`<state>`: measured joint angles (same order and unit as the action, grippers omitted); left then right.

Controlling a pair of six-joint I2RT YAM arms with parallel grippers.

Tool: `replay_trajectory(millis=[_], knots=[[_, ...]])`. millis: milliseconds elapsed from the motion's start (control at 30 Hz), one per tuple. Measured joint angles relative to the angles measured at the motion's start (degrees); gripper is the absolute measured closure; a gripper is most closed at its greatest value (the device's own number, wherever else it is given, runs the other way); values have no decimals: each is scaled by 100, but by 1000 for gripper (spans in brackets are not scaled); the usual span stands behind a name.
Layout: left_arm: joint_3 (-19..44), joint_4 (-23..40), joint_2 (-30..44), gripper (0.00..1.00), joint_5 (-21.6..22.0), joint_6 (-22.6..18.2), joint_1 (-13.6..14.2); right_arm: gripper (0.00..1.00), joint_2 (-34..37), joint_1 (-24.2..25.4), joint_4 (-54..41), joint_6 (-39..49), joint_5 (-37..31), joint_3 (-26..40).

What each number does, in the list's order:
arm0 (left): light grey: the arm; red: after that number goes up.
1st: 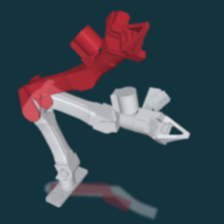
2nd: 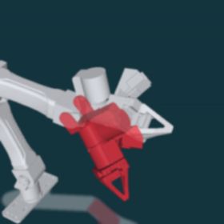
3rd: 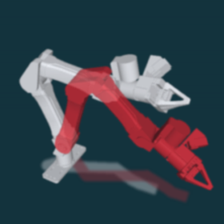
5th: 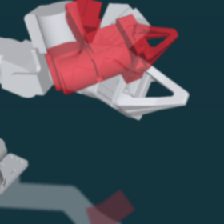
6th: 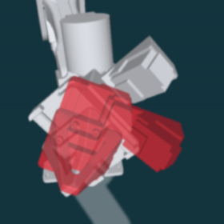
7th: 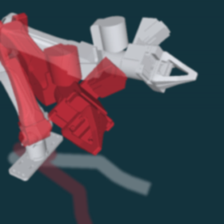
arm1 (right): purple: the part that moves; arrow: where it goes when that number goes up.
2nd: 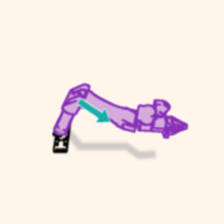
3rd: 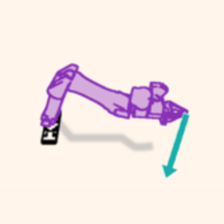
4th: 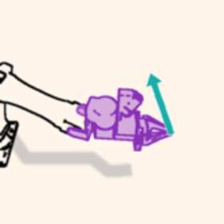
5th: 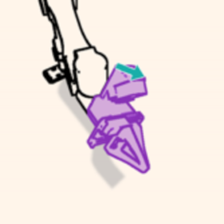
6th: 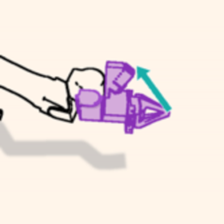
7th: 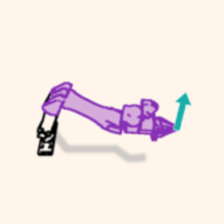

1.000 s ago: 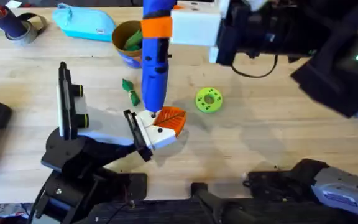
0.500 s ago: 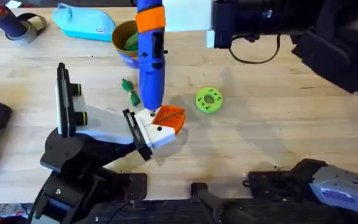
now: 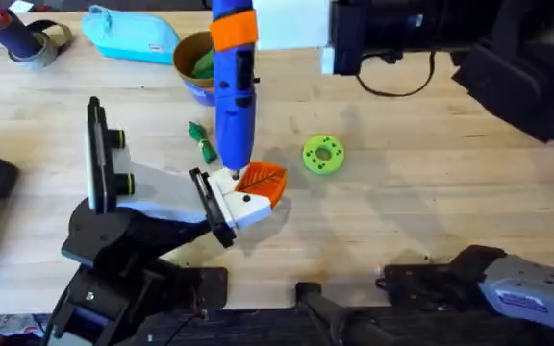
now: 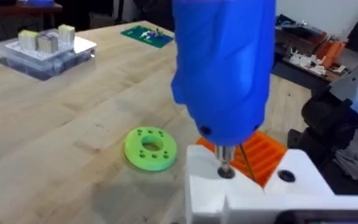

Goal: Pick up the gripper from the table and insert it into the empty holder that is missing its gripper. Then pick up a screw, insert it into the mounting hole, and use the screwdriver to tighten it. Finally, clean up the table by picking up the vegetable and placing it into the bucket.

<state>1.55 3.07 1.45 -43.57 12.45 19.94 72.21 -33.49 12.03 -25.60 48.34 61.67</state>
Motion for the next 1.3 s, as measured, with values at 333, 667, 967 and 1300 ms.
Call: replay_trajectory(millis=[333, 667, 967, 1300], knots=[[145, -161, -2, 991, 113, -451, 7, 958, 61, 271, 1158, 726, 1449, 0], [151, -173, -8, 991, -33, -702, 35, 957, 84, 302, 1455, 898, 2138, 0], [29, -7, -103, 991, -77, -733, 26, 958, 269, -194, 1655, 914, 1505, 289], [-119, 42, -81, 991, -168, -732, 26, 958, 444, -705, 1527, 935, 788, 672]])
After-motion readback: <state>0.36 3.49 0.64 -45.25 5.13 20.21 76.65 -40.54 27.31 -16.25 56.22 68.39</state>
